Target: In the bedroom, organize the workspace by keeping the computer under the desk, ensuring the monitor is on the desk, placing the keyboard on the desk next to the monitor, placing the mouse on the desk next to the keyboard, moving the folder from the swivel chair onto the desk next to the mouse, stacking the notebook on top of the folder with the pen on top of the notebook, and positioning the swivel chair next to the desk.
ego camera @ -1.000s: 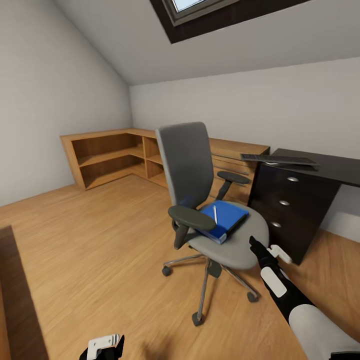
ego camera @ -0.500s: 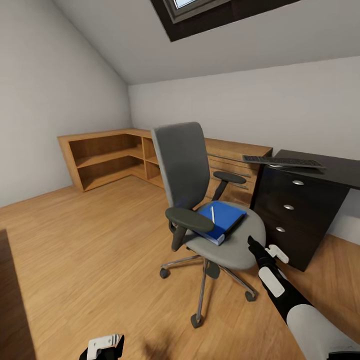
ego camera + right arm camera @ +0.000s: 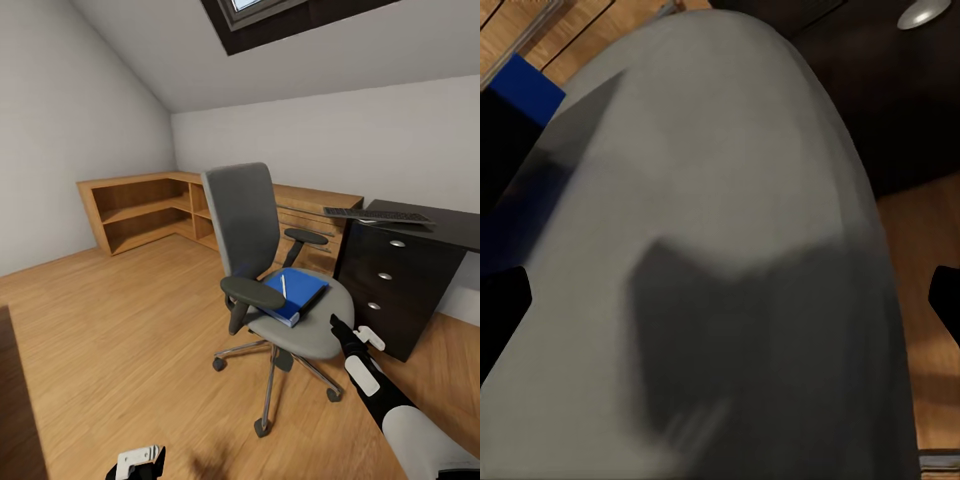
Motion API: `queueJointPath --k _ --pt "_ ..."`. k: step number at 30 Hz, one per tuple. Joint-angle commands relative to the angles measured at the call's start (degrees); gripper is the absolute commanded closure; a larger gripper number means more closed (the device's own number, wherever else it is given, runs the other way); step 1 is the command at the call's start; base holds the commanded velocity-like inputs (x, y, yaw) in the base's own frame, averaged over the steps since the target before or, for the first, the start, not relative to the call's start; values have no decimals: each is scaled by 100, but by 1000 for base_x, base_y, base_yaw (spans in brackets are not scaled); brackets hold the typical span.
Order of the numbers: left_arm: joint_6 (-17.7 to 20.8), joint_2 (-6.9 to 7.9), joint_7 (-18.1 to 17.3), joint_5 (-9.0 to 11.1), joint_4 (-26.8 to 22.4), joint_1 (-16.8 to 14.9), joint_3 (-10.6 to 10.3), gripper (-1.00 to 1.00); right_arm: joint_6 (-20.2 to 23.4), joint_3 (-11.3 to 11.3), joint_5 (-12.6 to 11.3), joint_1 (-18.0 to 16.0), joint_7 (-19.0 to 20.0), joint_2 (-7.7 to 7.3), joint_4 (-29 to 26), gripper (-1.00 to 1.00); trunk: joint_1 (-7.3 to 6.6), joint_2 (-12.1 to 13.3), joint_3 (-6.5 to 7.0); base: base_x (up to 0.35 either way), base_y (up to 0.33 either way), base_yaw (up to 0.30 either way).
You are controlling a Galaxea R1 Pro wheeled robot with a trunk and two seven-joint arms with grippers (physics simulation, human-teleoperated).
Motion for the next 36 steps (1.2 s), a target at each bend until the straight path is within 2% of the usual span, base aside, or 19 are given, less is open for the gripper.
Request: queueJointPath --k 1,10,21,36 --pt "-8 -1 -2 48 -4 1 -2 -100 -24 42 -37 -2 -38 -7 -7 -100 -1 -2 -4 0 0 0" --pt "-8 -1 -7 48 -5 2 -2 -100 -27 33 -37 -2 -39 -7 -18 -100 -1 -2 -4 -23 0 0" --pt "-8 -1 -10 48 -4 3 -1 -100 -27 33 -37 -2 -32 -7 -19 -100 -1 -2 -4 -172 7 0" --pt "-8 -1 -10 48 -4 1 -4 -100 -27 42 -45 -2 -31 0 -12 -100 -1 -2 -4 -8 196 0"
